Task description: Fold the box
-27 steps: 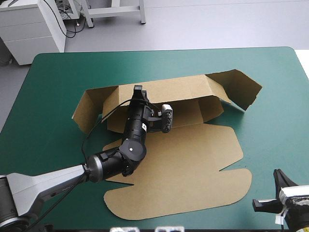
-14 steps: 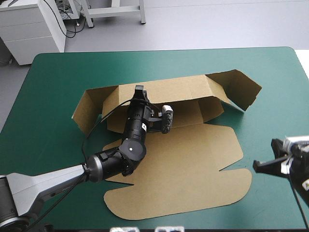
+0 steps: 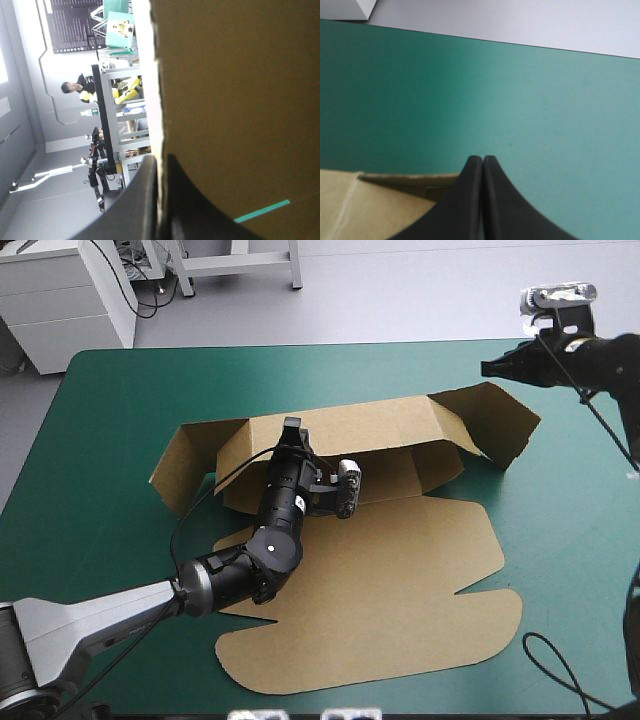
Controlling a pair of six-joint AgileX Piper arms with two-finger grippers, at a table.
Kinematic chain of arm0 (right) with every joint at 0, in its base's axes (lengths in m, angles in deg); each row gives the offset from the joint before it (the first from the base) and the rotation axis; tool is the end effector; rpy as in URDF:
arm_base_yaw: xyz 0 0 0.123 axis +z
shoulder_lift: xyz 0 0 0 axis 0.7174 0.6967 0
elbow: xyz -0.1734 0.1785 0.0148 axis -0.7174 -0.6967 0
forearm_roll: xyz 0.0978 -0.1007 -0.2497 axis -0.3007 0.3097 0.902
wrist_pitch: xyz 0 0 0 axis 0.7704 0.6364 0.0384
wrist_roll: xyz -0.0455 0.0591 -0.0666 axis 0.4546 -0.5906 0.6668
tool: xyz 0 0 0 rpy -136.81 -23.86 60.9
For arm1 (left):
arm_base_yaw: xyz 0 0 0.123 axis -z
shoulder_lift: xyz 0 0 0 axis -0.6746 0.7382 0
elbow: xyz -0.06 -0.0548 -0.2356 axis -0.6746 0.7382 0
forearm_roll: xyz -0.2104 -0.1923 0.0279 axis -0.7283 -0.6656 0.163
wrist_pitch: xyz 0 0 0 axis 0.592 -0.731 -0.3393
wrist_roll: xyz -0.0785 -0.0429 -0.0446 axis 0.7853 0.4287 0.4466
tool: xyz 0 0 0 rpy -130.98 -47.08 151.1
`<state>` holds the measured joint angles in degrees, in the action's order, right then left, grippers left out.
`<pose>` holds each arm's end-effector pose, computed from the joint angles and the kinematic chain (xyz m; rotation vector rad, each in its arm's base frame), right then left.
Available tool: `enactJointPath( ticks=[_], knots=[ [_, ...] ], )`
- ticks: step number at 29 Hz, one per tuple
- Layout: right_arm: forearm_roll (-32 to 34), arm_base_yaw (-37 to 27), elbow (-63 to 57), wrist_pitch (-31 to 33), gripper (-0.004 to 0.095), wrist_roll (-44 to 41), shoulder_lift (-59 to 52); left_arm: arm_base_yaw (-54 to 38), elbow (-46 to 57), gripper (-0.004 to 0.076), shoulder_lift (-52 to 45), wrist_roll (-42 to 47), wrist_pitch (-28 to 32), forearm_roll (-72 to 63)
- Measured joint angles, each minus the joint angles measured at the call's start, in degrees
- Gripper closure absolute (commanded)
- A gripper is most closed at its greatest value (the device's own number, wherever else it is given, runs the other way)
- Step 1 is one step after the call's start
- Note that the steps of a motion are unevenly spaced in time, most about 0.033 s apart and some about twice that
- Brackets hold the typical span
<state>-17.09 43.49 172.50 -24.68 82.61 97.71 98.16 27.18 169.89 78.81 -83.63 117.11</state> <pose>0.4038 0.0119 0.3806 -0.2584 2.1689 0.2209 0.2665 -0.2658 0.2353 1.4980 1.2218 1.0094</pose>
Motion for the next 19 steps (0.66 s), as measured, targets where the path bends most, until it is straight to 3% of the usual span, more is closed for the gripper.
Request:
enactJointPath(
  ticks=[3,9,19],
  knots=[
    [-1.14,0.0,11.33,6.05,0.0927,-0.86,11.14,0.0,0.0,0.0731,0.0,0.0,-0.13,0.0],
    [-3.59,0.0,26.38,14.34,0.0926,-3.28,23.28,-0.15,-0.07,0.0731,0.0,0.0,-0.01,0.0],
    [-3.67,0.06,28.73,20.58,0.0926,-3.06,25.34,-2.1,-0.07,0.0731,0.0,0.0,1.76,0.05]
  ],
)
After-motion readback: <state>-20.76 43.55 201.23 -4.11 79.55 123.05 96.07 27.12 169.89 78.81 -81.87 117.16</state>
